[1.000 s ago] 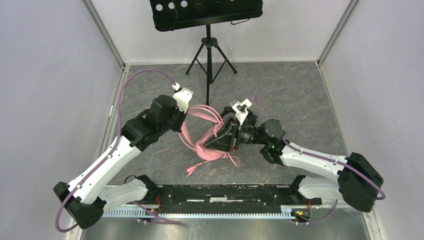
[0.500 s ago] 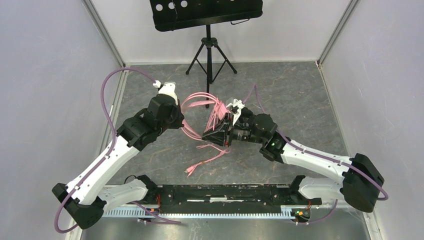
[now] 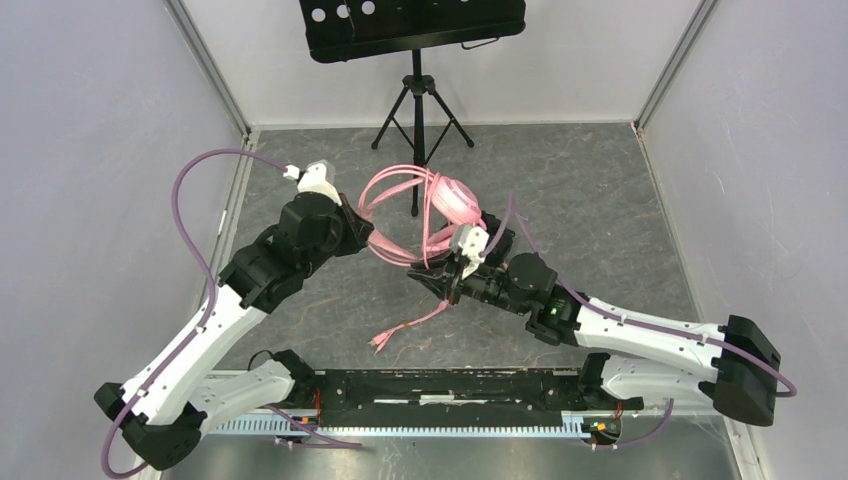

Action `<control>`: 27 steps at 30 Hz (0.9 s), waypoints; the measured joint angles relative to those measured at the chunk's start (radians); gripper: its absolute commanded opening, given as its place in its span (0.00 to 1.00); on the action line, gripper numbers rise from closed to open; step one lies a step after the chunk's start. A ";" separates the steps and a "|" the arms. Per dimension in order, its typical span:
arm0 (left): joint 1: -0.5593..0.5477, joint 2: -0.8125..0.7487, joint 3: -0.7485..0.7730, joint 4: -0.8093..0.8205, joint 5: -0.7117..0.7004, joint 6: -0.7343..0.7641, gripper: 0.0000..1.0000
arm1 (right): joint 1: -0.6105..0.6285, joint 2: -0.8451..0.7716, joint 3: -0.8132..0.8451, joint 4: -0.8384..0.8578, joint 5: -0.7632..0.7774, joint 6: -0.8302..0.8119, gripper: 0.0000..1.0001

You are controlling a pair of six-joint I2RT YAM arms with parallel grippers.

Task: Wrap the headphones
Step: Wrap the headphones cable around the headphones.

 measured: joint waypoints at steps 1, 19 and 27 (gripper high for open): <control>0.000 -0.006 0.000 0.013 0.002 -0.010 0.02 | 0.016 0.001 -0.002 -0.003 0.019 -0.029 0.23; 0.000 -0.046 0.028 0.056 0.036 -0.095 0.02 | 0.110 0.069 -0.122 0.121 0.241 -0.252 0.23; 0.000 -0.046 0.090 0.058 0.035 -0.095 0.02 | 0.137 0.069 -0.221 0.192 0.313 -0.292 0.24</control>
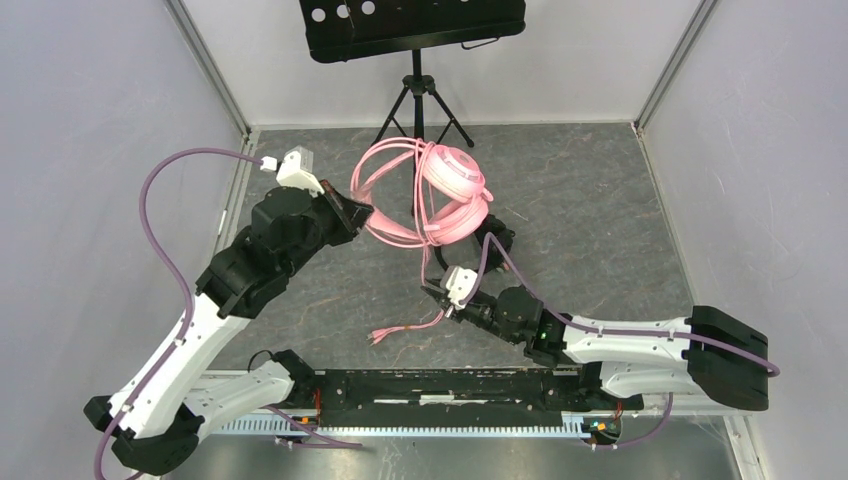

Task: Wrap the headphones
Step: Wrap the headphones cable around the headphones.

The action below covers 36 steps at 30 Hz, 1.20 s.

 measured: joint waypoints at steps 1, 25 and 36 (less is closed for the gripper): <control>0.000 0.000 0.005 0.000 0.000 0.000 0.02 | 0.000 0.000 -0.009 0.005 0.005 -0.003 0.24; 0.000 0.001 0.098 -0.027 0.021 -0.001 0.02 | 0.000 0.083 -0.204 0.288 0.152 -0.151 0.00; 0.000 -0.002 0.247 -0.063 0.052 -0.001 0.02 | -0.083 0.023 -0.341 0.356 0.202 -0.014 0.00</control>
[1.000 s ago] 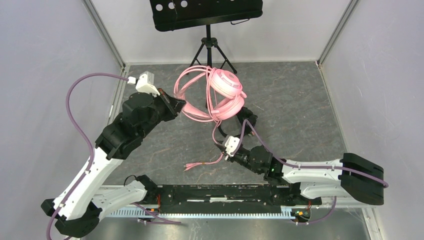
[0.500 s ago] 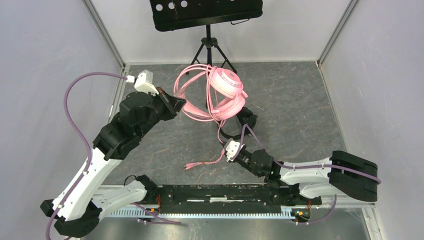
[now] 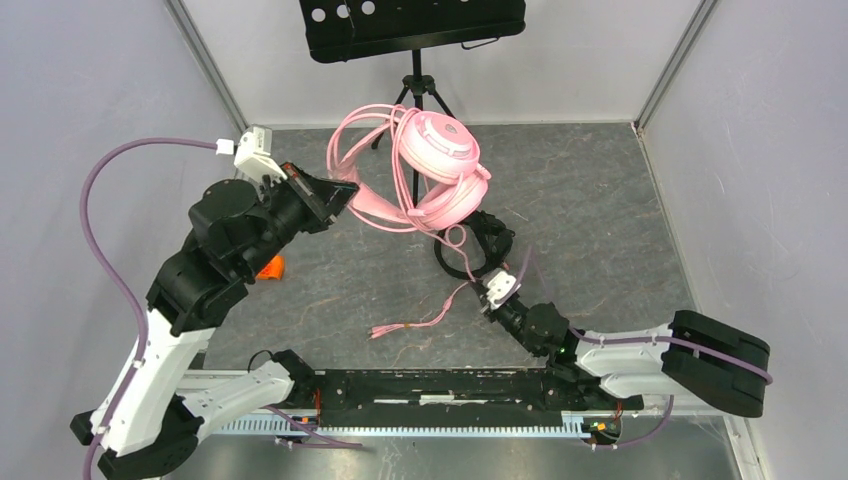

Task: Wrap the headphones
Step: Wrap the headphones cable around the headphones.

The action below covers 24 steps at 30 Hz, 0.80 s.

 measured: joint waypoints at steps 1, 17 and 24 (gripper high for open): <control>0.000 -0.003 0.008 -0.005 0.000 0.000 0.02 | -0.021 -0.010 -0.013 0.000 0.013 0.029 0.00; 0.000 0.018 0.172 -0.167 0.209 0.088 0.02 | -0.230 -0.227 -0.082 -0.097 0.173 0.284 0.00; 0.000 0.053 0.184 -0.296 0.323 0.214 0.02 | -0.334 -0.310 -0.080 -0.185 0.168 0.318 0.00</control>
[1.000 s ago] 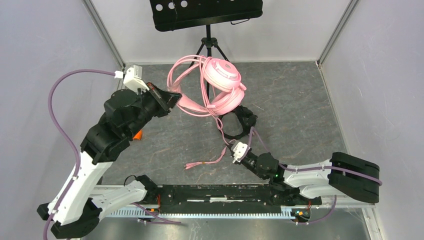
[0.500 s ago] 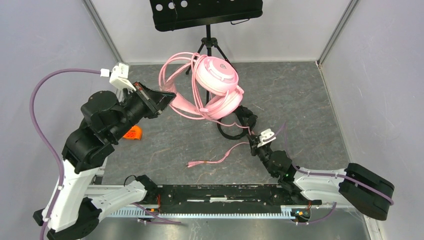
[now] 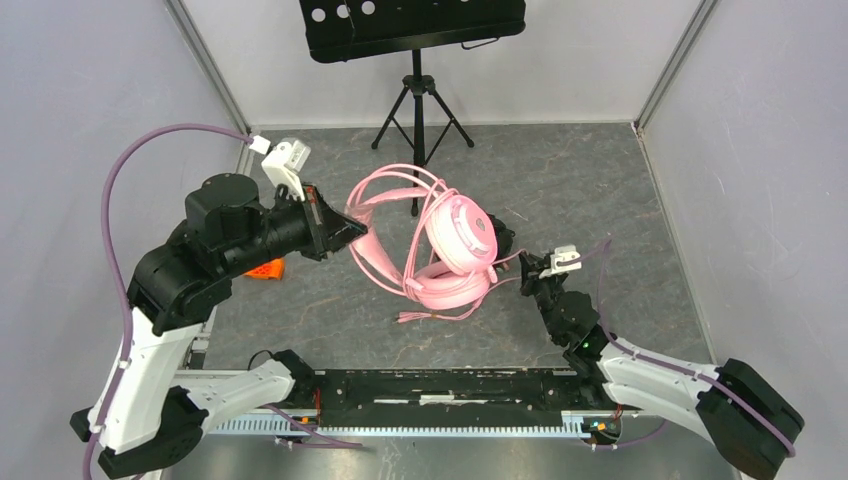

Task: Wrap the headphones
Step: Wrap the headphones cable around the headphones.

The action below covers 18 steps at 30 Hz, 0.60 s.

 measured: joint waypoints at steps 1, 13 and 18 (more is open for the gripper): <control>0.000 0.002 0.000 -0.017 0.007 0.014 0.02 | -0.014 -0.006 0.001 -0.012 -0.002 0.006 0.00; 0.004 0.051 0.049 -0.137 0.049 0.280 0.02 | -0.130 -0.091 0.036 -0.118 -0.118 0.041 0.00; 0.004 0.068 -0.013 -0.166 0.064 0.469 0.02 | -0.139 -0.148 0.084 -0.199 -0.154 0.018 0.00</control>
